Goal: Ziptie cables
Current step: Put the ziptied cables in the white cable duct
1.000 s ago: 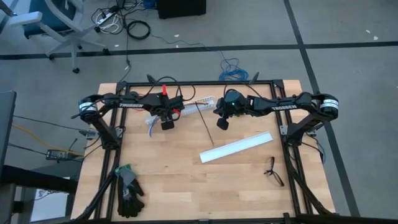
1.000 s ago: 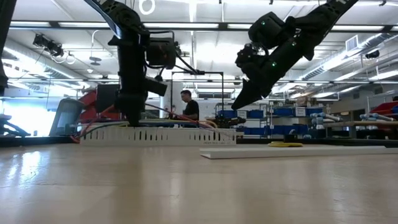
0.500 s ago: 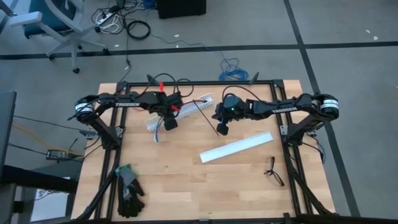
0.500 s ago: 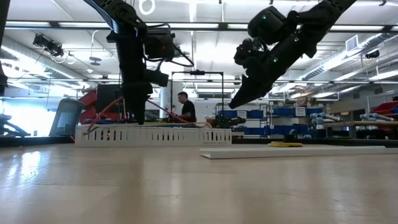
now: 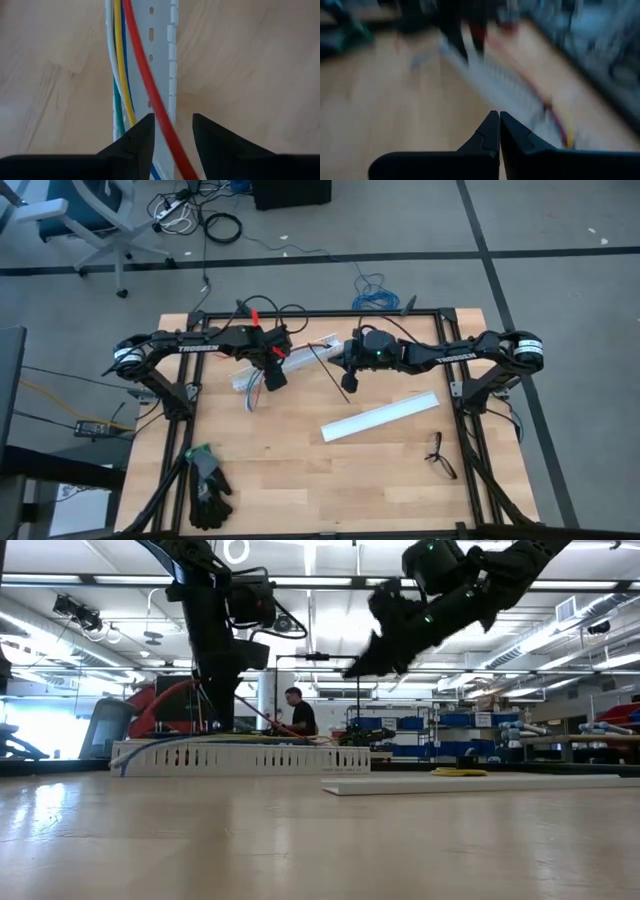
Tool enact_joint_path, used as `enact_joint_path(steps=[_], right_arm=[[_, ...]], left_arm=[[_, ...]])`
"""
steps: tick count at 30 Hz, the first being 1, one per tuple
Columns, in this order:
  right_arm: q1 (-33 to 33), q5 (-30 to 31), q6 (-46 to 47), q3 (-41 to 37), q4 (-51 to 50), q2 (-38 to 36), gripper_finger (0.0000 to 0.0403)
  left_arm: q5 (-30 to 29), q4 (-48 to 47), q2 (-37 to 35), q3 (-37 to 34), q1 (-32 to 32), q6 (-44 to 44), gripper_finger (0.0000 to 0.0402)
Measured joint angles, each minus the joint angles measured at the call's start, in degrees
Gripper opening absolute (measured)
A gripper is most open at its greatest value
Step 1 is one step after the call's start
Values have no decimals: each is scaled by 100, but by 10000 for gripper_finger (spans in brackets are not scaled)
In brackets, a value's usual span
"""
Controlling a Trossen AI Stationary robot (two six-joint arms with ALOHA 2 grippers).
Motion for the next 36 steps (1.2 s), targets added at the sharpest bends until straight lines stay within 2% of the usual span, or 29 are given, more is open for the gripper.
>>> enact_joint_path(steps=[3,8,12,15,20,25,31,36], right_arm=[[-63,-35,-72,0,838,223,2],[-451,-162,154,103,1201,739,1],[-691,-687,168,482,1553,1413,1],[-814,-1120,163,1045,1686,2027,0],[-971,-1647,164,2017,1447,2951,0],[-1066,-1871,155,2743,535,3521,0],[-1075,-1827,-192,2828,-162,3452,0],[-1075,-1853,-526,2841,-606,3194,0]], left_arm=[[23,71,0,0,0,7,143],[117,317,0,-2,51,17,143],[605,563,0,-2,179,20,143],[752,644,0,-2,311,57,143],[747,662,0,-2,571,185,143],[748,648,0,-2,782,387,143],[749,474,-62,-2,989,433,143],[727,280,-456,-4,1139,308,143]])
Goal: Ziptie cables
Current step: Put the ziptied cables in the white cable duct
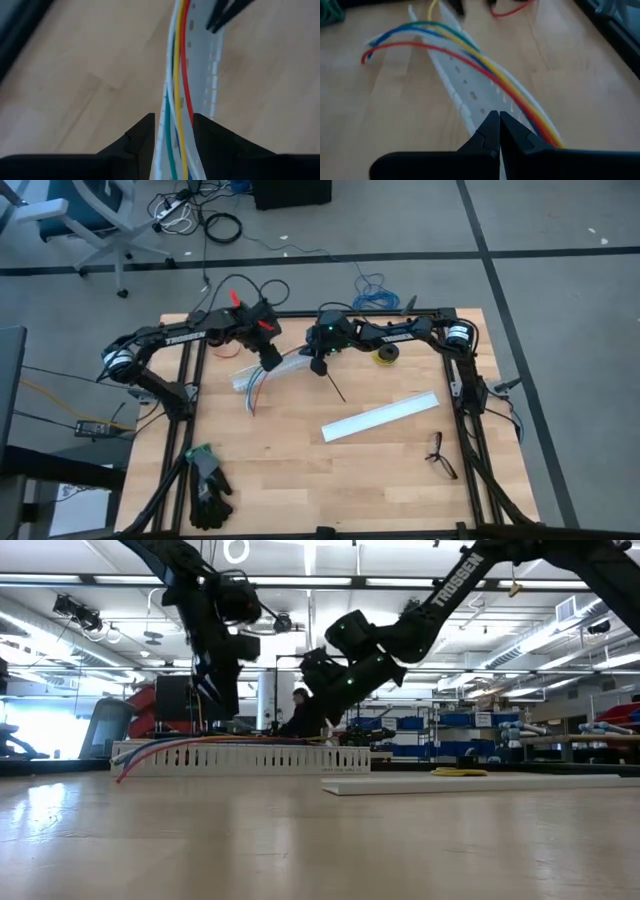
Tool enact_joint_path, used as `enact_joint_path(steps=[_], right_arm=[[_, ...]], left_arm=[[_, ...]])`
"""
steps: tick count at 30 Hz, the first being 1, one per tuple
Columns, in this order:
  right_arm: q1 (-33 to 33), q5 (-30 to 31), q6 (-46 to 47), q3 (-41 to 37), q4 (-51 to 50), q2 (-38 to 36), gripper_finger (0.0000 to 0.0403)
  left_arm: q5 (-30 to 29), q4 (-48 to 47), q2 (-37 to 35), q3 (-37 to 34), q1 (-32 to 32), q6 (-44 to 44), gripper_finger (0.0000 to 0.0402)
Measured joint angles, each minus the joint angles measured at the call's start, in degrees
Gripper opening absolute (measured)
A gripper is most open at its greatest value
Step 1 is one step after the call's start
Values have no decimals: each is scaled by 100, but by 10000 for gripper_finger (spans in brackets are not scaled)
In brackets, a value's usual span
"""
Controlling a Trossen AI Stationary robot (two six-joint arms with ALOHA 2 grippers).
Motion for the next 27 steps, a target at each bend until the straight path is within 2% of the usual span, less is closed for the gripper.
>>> enact_joint_path(steps=[8,15,20,23,27], right_arm=[[-193,64,-422,-6,-829,-585,0],[-665,78,-425,-8,-1682,-1029,0],[-966,93,-226,-8,-1797,-1057,0],[-1079,89,-64,-8,-1828,-1057,1],[-1102,67,-64,-10,-1925,-1057,1]], left_arm=[[-194,-63,-1158,-286,32,-288,143],[-235,963,-2018,-1339,25,-437,143],[-259,2214,-2050,-2018,23,-439,143],[-262,3274,-1900,-2281,23,-448,143],[-144,3920,-1728,-2438,23,-597,143]])
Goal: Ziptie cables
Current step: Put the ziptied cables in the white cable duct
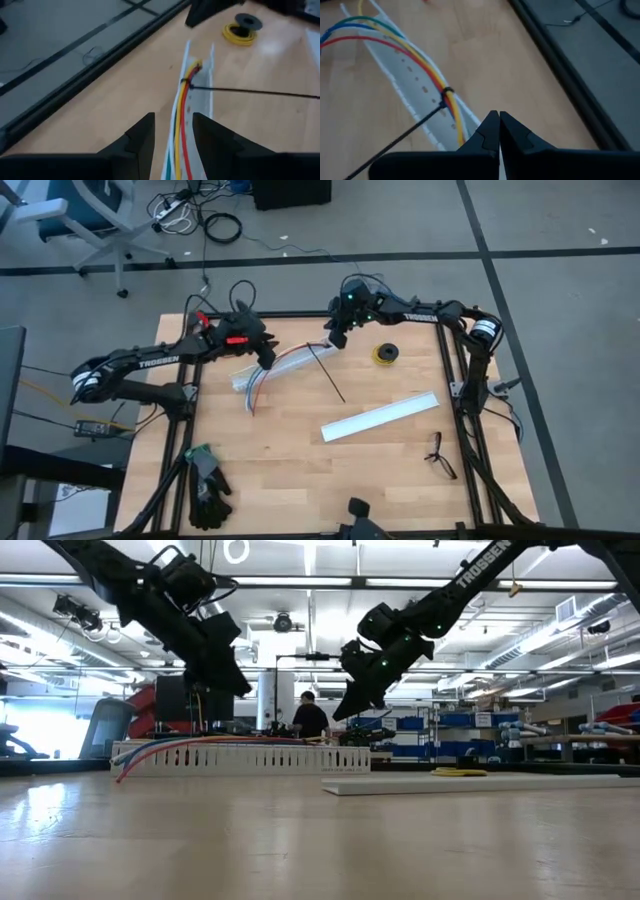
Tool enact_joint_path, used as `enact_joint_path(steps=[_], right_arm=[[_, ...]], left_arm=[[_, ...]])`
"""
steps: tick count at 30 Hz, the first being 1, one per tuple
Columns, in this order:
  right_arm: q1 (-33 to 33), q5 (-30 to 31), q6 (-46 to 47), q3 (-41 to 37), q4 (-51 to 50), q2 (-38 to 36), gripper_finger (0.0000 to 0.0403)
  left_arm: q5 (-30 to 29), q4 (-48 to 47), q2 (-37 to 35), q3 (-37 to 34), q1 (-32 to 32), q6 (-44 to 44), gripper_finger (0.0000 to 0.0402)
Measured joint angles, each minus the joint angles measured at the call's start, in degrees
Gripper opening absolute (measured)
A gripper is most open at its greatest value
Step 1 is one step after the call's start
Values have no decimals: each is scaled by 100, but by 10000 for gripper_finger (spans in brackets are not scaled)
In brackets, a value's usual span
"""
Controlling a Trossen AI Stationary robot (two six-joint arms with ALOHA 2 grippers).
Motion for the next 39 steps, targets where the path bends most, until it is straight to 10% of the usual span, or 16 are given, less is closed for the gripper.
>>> enact_joint_path(steps=[21,39], right_arm=[[515,316,-1503,-2,-189,216,67],[606,1298,-2734,9,-1143,407,2]], left_arm=[[-323,662,779,-3,15,694,143],[-393,1304,779,5,13,1100,143]])
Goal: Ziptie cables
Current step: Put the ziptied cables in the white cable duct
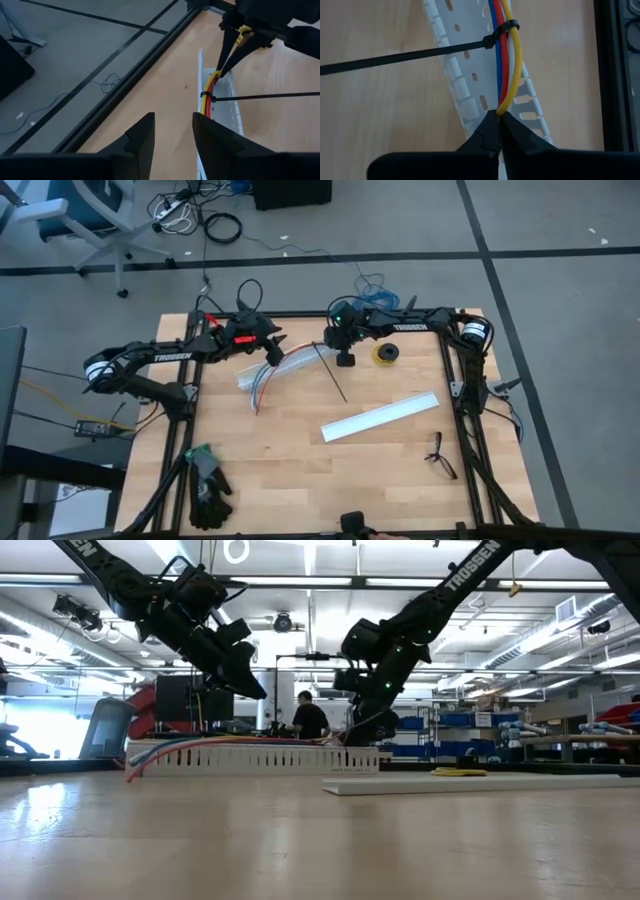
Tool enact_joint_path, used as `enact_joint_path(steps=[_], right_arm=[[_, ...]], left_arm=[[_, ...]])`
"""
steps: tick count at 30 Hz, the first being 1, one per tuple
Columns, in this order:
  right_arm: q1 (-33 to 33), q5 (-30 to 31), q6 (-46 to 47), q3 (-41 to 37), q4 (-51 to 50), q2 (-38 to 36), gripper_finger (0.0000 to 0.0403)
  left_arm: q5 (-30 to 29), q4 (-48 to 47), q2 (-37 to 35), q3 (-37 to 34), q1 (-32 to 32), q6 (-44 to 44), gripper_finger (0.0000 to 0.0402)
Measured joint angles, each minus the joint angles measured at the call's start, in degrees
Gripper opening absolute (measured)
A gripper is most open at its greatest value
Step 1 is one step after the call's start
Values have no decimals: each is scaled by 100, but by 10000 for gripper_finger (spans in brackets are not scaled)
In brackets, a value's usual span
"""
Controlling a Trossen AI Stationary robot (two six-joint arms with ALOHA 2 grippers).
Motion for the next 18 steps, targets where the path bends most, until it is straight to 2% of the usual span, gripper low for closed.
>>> enact_joint_path(steps=[8,14,18], right_arm=[[-14,14,-135,205,-1006,-26,1],[17,-107,-569,278,-1541,-24,0],[24,-141,-679,278,-1642,-24,0]], left_arm=[[22,-8,6,0,0,147,143],[797,50,478,2,73,419,143],[997,109,927,222,177,393,141]])
